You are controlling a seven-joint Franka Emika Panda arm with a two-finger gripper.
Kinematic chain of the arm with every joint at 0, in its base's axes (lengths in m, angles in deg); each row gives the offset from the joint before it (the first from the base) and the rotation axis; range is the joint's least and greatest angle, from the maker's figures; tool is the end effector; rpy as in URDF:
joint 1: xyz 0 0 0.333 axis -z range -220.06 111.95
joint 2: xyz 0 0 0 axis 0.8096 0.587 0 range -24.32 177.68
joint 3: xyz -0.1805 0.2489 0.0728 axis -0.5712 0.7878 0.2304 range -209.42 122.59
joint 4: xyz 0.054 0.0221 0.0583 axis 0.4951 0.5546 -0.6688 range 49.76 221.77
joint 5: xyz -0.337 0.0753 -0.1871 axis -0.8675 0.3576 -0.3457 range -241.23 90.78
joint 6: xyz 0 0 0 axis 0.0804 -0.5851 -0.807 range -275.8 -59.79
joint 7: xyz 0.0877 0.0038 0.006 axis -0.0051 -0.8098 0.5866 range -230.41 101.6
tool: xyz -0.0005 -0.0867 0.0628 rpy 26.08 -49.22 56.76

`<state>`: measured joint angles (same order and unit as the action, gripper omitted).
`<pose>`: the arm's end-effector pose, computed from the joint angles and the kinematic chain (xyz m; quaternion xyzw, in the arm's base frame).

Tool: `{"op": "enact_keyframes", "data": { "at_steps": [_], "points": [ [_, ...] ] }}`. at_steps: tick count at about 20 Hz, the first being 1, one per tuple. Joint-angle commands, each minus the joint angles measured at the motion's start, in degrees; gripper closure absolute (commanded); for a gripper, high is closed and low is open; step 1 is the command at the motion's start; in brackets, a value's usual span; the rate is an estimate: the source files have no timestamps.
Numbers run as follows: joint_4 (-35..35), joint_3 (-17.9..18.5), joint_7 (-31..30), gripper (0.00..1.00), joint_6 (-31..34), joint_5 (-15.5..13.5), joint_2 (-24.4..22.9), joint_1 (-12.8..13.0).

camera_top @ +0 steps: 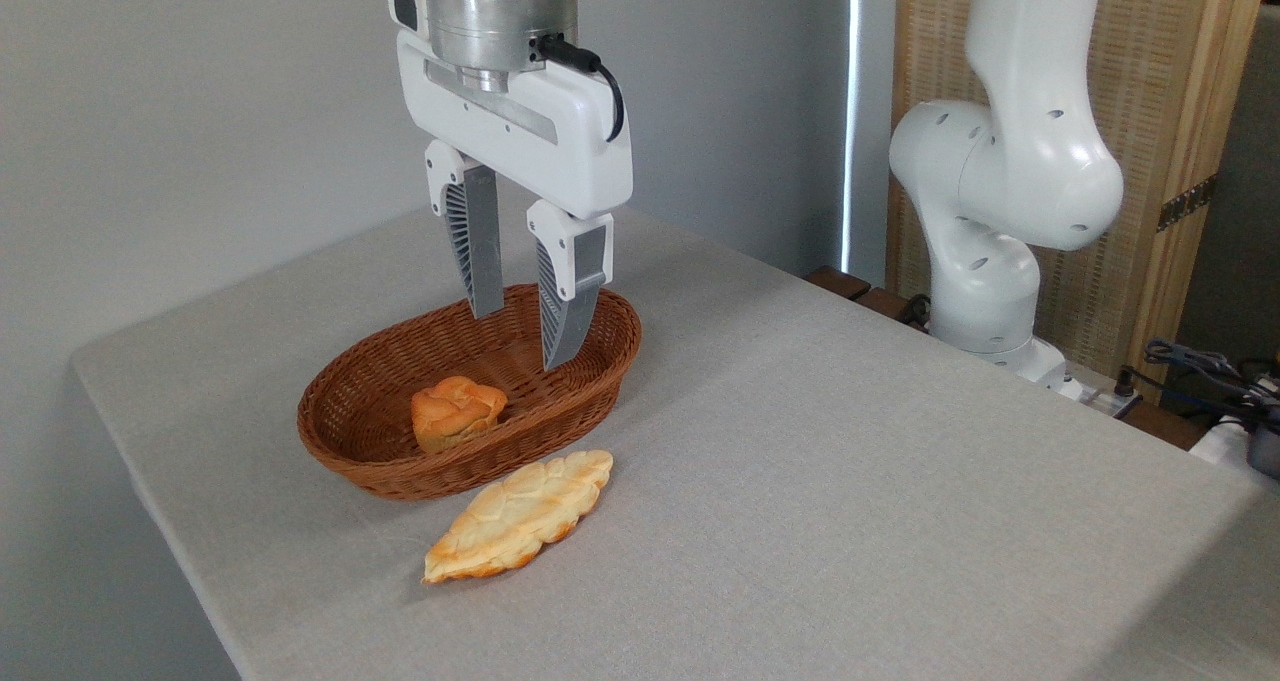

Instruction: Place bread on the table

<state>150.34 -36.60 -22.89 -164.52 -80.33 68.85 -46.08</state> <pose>0.5302 -0.0144 0.5985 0.9313 -0.3554 0.0745 0.0279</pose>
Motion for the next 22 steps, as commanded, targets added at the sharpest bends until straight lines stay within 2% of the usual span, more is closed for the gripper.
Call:
{"op": "enact_keyframes", "data": {
  "at_steps": [1, 14, 22],
  "points": [
    [-0.78, 0.66, -0.64, 0.00, 1.68, 0.70, -0.26, 0.11],
    [-0.78, 0.74, -0.64, 0.00, 1.60, 0.71, -0.26, 0.11],
    [-0.69, 2.50, -0.73, 0.00, 1.51, 0.71, 0.27, 0.11]
  ]
}}
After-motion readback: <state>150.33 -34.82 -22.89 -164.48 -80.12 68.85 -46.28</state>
